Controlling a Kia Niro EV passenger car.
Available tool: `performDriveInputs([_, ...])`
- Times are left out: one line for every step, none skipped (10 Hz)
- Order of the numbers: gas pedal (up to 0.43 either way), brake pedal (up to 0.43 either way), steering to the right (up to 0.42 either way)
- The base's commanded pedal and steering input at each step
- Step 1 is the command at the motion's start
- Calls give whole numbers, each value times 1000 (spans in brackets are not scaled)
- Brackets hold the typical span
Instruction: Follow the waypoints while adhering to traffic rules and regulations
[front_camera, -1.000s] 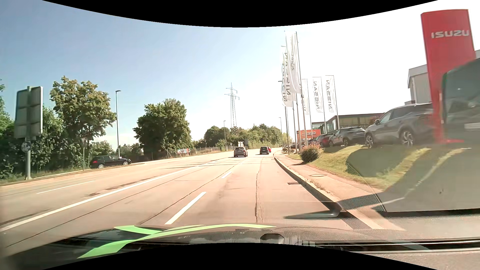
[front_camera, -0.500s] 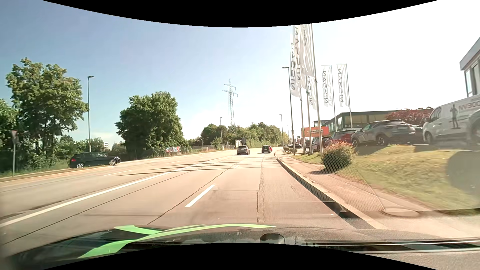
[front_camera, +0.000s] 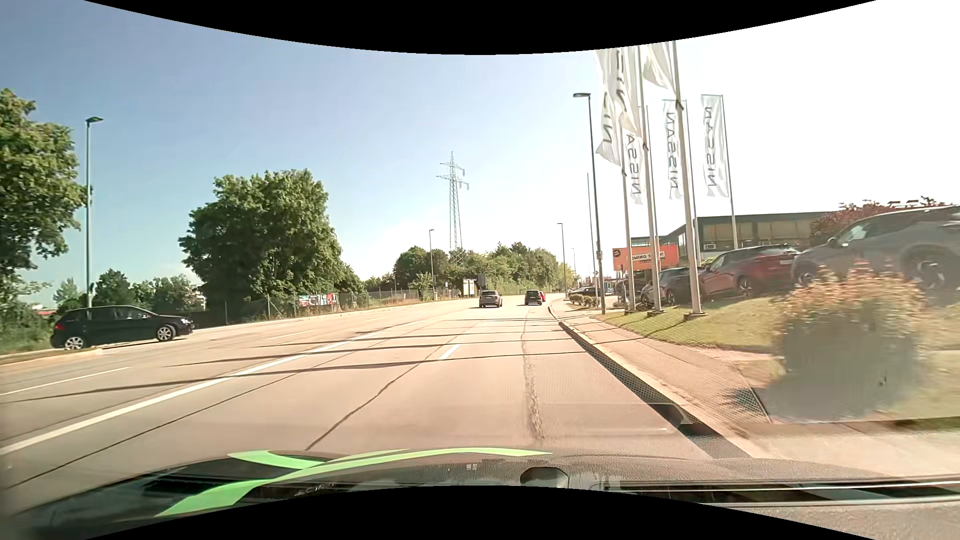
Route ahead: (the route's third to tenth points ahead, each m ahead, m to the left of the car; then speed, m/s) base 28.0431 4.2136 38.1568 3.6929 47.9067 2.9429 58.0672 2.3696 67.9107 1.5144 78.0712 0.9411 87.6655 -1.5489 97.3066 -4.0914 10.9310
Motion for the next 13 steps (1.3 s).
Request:
performDriveInputs([130,0,9])
performDriveInputs([130,0,9])
performDriveInputs([138,0,9])
performDriveInputs([138,0,9])
performDriveInputs([150,0,6])
performDriveInputs([150,0,6])
performDriveInputs([157,0,6])
performDriveInputs([169,0,6])
performDriveInputs([169,0,6])
performDriveInputs([169,0,6])
performDriveInputs([169,0,6])
performDriveInputs([177,0,6])
performDriveInputs([189,0,6])
